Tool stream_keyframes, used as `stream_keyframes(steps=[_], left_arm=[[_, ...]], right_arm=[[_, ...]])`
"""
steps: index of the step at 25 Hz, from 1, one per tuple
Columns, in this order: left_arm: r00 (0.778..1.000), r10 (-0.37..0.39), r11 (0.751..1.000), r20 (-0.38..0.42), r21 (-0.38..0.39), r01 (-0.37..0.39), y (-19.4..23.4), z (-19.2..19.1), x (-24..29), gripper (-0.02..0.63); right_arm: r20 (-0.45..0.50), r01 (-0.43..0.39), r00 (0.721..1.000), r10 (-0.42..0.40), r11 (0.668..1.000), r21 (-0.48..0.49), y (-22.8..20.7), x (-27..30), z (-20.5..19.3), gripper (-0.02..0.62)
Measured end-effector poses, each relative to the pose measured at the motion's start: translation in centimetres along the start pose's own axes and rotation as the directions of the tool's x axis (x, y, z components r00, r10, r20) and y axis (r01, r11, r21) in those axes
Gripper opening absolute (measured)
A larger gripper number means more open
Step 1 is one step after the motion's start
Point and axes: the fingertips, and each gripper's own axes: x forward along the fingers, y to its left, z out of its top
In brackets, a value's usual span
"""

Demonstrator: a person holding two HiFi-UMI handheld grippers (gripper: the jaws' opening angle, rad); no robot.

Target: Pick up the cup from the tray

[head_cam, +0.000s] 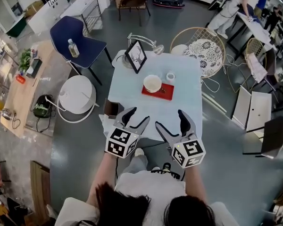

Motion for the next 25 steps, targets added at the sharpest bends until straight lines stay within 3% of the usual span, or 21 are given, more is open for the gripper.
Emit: stream_keyframes(steps=[8, 13, 17, 21, 25], left_arm=[[1.0, 0.002, 1.0, -0.027, 0.017, -0.001, 4.3, 0.6, 2.9, 0.232], [0.996, 0.004, 0.998, -0.086, 0.066, 0.002, 6.5, 0.1, 5.0, 0.253], [0.992, -0.005, 0.998, -0.128, 0.059, 0.013, 7.6, -0.4, 6.8, 0.262], [0.984, -0.018, 0.997, -0.175, 0.066, 0.03, 8.5, -1.1, 9.2, 0.264], [0.973, 0.01, 0.991, -0.233, 0.135, 0.022, 10.3, -2.6, 11.8, 0.265]], right_arm=[[-0.014, 0.03, 0.999, -0.03, 1.0, -0.01, -1.6, 3.8, 0.5, 0.447], [-0.019, 0.03, 0.999, -0.03, 0.999, -0.021, -3.3, 5.6, 0.7, 0.469], [-0.011, 0.038, 0.999, -0.039, 0.999, -0.022, -4.8, 6.9, 0.9, 0.477], [-0.066, 0.021, 0.998, -0.024, 0.999, -0.04, -6.4, 8.7, -0.3, 0.477], [-0.132, -0.012, 0.991, 0.005, 0.998, -0.056, -8.1, 11.5, -2.2, 0.488]])
